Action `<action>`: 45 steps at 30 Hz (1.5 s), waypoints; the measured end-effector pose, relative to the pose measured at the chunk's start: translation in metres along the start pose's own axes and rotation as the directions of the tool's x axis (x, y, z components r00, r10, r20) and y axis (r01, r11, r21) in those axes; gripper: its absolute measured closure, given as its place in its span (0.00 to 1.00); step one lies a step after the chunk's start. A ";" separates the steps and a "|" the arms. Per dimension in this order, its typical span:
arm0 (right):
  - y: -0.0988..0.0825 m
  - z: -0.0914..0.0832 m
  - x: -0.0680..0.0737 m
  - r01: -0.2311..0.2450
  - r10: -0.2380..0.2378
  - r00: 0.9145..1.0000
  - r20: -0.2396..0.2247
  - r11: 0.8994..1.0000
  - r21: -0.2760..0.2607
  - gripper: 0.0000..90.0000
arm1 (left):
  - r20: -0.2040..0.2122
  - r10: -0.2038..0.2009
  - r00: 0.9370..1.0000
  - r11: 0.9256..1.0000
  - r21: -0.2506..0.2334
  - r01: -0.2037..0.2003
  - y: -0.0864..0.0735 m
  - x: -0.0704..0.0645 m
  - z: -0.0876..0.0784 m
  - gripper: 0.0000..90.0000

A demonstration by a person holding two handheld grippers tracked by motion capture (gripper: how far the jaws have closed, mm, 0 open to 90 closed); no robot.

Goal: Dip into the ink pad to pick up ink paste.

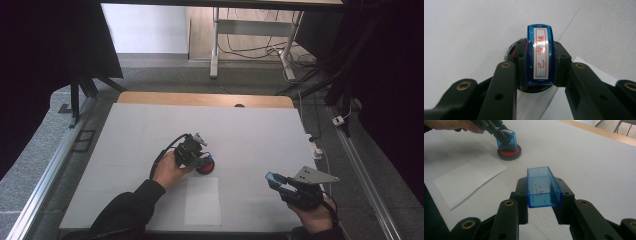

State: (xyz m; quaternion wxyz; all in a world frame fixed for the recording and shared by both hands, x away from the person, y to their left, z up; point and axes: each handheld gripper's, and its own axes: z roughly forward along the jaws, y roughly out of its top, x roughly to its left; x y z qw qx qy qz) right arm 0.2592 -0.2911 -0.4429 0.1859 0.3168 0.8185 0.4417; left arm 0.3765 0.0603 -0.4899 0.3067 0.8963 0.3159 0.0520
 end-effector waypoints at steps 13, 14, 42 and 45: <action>0.000 0.001 0.000 0.001 -0.001 1.000 -0.001 1.000 0.006 0.77 | -0.040 0.034 0.999 0.998 0.046 -0.032 0.005 -0.006 0.000 0.78; 0.000 0.001 0.000 0.001 -0.001 1.000 -0.001 1.000 0.006 0.77 | -0.039 0.033 0.999 0.998 0.050 -0.031 0.006 -0.006 0.001 0.78; 0.000 0.000 0.000 0.001 -0.001 1.000 0.002 1.000 -0.004 0.77 | 0.028 0.006 1.000 1.000 -0.006 -0.006 -0.001 0.005 -0.001 0.77; 0.000 -0.001 0.000 0.003 -0.003 1.000 0.003 1.000 -0.004 0.77 | 0.037 0.012 0.999 1.000 -0.019 -0.012 -0.001 0.005 -0.002 0.77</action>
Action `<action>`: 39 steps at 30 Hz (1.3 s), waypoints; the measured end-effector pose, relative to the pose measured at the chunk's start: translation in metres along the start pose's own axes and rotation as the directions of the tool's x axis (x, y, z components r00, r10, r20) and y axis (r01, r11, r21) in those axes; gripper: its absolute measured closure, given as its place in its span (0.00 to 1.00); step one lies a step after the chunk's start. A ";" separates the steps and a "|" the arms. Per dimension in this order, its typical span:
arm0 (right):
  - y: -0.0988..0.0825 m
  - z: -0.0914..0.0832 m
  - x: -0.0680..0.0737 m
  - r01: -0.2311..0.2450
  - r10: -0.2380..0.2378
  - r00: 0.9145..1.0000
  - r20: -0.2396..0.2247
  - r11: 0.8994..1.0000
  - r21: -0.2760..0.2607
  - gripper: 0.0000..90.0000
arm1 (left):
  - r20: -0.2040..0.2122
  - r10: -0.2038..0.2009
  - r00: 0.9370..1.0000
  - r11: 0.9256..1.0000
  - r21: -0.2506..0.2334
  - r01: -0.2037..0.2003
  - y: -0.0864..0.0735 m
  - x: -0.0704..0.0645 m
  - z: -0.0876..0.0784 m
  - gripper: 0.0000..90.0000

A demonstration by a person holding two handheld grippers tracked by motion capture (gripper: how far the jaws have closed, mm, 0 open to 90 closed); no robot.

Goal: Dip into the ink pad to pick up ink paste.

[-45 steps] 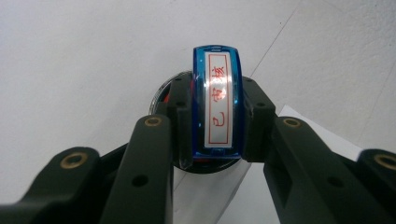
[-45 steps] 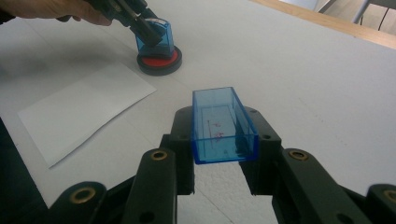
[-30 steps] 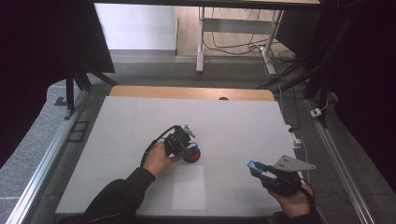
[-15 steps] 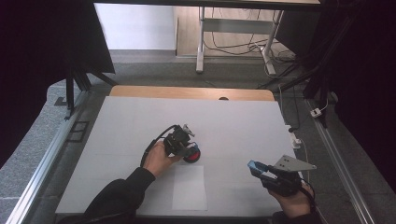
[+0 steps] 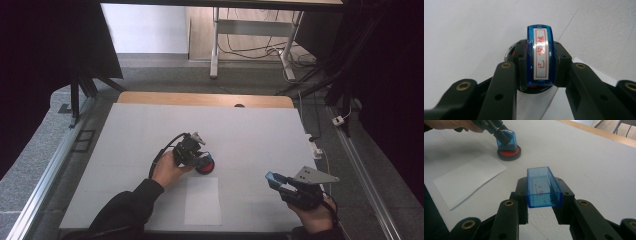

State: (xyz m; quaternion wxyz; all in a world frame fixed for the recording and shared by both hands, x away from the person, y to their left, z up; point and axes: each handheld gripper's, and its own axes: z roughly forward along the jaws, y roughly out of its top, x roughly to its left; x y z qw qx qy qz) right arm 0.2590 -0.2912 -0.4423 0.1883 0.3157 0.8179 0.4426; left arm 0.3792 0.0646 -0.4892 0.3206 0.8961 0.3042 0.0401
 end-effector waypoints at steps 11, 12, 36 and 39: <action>0.000 0.000 0.001 0.010 -0.010 1.000 -0.001 1.000 0.000 0.77 | -0.008 0.019 1.000 0.999 -0.026 -0.019 0.003 -0.005 -0.010 0.77; 0.000 0.000 0.001 0.010 -0.010 1.000 0.000 1.000 0.001 0.77 | -0.009 0.018 1.000 0.999 -0.031 -0.018 0.003 -0.006 -0.011 0.77; 0.001 0.000 0.002 0.011 -0.011 1.000 -0.011 1.000 -0.002 0.77 | 0.065 -0.003 0.998 0.989 -0.146 0.013 -0.009 -0.012 -0.050 0.77; 0.001 0.000 0.002 0.009 -0.009 1.000 -0.013 1.000 -0.003 0.77 | 0.070 -0.001 0.998 0.987 -0.162 0.012 -0.011 -0.014 -0.056 0.77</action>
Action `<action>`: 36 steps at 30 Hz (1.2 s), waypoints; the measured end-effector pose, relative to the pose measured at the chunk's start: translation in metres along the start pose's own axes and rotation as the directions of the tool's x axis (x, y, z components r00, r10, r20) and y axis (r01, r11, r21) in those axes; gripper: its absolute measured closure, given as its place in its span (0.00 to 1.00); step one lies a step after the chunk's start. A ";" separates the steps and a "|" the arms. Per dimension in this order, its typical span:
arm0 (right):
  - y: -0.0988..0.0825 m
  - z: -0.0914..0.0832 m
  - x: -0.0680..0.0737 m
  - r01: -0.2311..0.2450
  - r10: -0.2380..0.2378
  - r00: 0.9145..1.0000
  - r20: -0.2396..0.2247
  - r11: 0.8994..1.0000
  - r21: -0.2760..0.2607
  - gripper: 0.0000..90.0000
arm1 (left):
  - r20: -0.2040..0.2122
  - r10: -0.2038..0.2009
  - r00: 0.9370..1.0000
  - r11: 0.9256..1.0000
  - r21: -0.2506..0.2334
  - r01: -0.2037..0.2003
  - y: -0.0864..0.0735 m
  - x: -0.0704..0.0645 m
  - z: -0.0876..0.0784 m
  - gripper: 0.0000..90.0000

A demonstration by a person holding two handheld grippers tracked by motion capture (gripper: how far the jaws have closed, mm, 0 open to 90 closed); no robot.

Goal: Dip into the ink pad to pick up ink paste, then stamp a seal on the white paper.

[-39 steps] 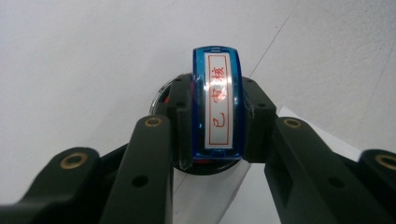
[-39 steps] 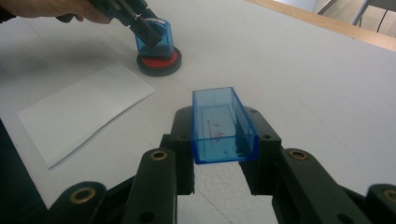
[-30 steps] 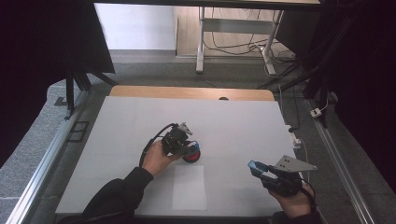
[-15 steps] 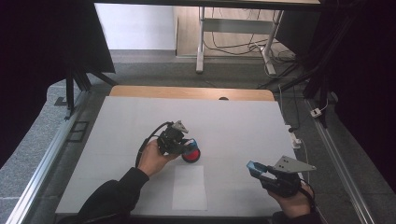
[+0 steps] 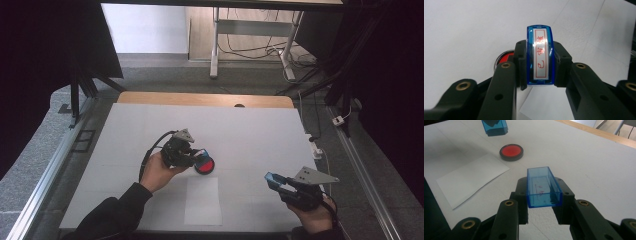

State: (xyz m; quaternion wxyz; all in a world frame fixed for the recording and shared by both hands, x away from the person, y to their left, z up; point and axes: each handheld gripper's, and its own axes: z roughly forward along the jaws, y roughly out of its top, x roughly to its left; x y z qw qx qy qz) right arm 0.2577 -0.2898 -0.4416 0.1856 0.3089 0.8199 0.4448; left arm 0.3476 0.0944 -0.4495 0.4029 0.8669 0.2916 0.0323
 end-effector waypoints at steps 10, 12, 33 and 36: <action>0.000 0.000 0.000 0.000 0.000 1.000 0.001 1.000 0.000 0.77 | 0.014 0.002 1.000 0.999 -0.038 -0.001 -0.006 -0.008 -0.017 0.77; 0.000 0.000 0.000 0.000 0.000 1.000 0.000 1.000 0.000 0.77 | 0.025 0.000 1.000 0.999 -0.044 0.001 -0.006 -0.010 -0.020 0.77; 0.000 -0.002 -0.001 -0.002 0.002 1.000 0.000 1.000 -0.005 0.77 | 0.047 0.018 0.999 0.999 -0.046 -0.016 -0.014 -0.030 -0.026 0.77; 0.001 -0.002 0.000 0.002 -0.002 1.000 0.000 1.000 -0.004 0.77 | 0.046 0.024 0.999 0.999 -0.039 -0.022 -0.016 -0.033 -0.026 0.77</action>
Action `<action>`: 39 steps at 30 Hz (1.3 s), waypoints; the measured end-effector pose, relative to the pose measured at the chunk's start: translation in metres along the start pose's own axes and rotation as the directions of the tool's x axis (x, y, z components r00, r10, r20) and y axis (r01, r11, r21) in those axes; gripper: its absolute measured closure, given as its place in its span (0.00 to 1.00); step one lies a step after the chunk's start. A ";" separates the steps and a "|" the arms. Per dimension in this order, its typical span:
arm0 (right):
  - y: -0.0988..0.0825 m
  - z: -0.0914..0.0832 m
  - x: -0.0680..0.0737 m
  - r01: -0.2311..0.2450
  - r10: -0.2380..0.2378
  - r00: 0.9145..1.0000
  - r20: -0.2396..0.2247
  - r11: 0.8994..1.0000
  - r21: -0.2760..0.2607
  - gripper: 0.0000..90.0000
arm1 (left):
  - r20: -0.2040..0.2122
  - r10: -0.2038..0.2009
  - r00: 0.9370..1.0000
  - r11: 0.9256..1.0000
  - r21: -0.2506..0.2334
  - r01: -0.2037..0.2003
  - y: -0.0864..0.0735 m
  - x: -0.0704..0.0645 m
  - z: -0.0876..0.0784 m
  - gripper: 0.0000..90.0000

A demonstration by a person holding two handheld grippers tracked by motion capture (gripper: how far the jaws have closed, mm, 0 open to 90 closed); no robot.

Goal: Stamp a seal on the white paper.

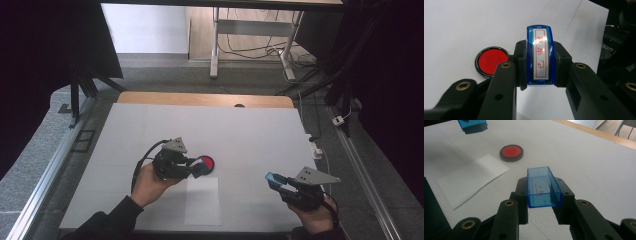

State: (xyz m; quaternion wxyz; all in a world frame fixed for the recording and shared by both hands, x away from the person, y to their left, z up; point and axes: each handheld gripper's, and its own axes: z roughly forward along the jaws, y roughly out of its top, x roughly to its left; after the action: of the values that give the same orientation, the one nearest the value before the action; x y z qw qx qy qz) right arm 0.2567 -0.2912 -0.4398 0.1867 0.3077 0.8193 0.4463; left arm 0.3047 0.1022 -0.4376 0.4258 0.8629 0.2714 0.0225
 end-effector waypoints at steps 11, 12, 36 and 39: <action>0.000 0.000 0.000 0.002 -0.002 1.000 -0.007 1.000 -0.002 0.77 | 0.014 -0.030 0.999 0.999 0.024 0.030 -0.007 -0.008 0.001 0.77; 0.000 0.000 0.000 0.003 -0.003 1.000 -0.007 1.000 -0.002 0.77 | 0.014 -0.033 0.999 0.999 0.028 0.032 -0.008 -0.008 0.001 0.77; 0.001 0.001 0.000 0.007 -0.007 1.000 -0.011 1.000 0.002 0.77 | -0.020 0.010 1.000 0.991 0.136 -0.007 -0.020 -0.015 0.028 0.77; 0.000 0.001 0.001 0.008 -0.008 1.000 -0.011 1.000 0.003 0.77 | -0.019 0.016 1.000 0.989 0.147 -0.013 -0.021 -0.015 0.032 0.77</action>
State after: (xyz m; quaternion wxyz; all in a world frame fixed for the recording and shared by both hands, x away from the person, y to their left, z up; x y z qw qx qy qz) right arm 0.2572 -0.2899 -0.4401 0.1837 0.3023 0.8221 0.4460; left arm 0.2910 0.0817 -0.4711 0.3581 0.8936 0.2702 0.0142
